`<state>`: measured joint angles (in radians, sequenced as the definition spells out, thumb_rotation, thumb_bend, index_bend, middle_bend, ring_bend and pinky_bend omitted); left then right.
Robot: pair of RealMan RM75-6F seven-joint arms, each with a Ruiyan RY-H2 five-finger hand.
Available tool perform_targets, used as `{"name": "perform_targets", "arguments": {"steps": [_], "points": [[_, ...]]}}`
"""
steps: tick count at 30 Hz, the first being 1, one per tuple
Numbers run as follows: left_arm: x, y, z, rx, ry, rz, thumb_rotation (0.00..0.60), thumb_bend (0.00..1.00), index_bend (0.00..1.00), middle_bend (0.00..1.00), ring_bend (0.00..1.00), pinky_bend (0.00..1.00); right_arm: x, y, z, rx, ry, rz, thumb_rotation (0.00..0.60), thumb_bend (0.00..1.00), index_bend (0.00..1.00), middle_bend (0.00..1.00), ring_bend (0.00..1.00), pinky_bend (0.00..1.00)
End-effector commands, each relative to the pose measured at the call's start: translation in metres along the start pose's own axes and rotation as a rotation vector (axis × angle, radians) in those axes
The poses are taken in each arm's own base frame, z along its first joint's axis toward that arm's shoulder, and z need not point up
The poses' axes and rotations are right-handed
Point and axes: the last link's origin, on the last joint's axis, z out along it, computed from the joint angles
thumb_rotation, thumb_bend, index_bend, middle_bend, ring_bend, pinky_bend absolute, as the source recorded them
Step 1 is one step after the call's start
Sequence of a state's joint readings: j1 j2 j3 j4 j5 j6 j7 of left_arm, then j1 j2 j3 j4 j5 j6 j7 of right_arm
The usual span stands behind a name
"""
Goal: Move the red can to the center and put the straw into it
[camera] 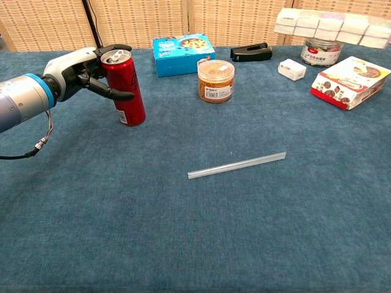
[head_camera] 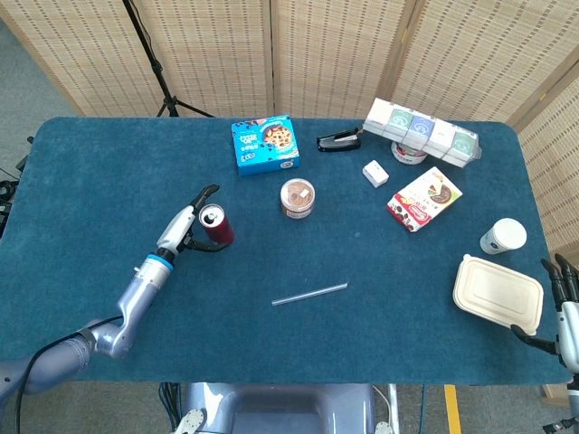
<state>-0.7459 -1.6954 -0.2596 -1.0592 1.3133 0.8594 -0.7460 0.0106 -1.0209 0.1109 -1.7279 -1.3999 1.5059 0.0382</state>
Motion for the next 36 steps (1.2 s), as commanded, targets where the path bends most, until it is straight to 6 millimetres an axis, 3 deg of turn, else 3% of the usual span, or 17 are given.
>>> {"name": "perform_targets", "arguments": {"steps": [1,6,10,19,28,36], "points": [[-0.003,0.001,0.001,0.007,0.001,-0.001,0.6,0.29,0.09,0.0,0.0,0.03,0.0,0.0,0.0,-0.001,0.0,0.001,0.6,0.0,0.0,0.0,0.0,0.0],[-0.006,-0.001,0.002,0.018,0.015,0.004,0.6,0.37,0.17,0.06,0.02,0.13,0.0,0.001,0.0,-0.002,-0.001,0.002,0.6,0.0,0.0,0.0,0.0,0.0],[-0.008,-0.002,0.003,0.02,0.038,0.005,0.6,0.41,0.28,0.16,0.11,0.21,0.001,0.001,0.0,-0.004,0.001,0.005,0.6,0.0,0.0,0.0,0.0,0.0],[-0.008,-0.006,0.002,0.032,0.077,0.008,0.6,0.45,0.41,0.28,0.32,0.32,0.0,0.001,0.0,-0.001,-0.003,0.003,0.6,0.0,0.0,0.0,0.0,0.0],[-0.008,-0.007,-0.001,0.024,0.091,-0.007,0.6,0.45,0.46,0.33,0.38,0.35,0.0,0.0,0.0,0.0,-0.005,0.002,0.6,0.0,0.0,0.0,0.0,0.0],[-0.013,0.009,-0.004,-0.03,0.062,-0.068,0.6,0.44,0.45,0.33,0.38,0.35,-0.001,0.0,0.0,0.0,-0.006,0.002,0.6,0.0,0.0,0.0,0.0,0.0]]}}
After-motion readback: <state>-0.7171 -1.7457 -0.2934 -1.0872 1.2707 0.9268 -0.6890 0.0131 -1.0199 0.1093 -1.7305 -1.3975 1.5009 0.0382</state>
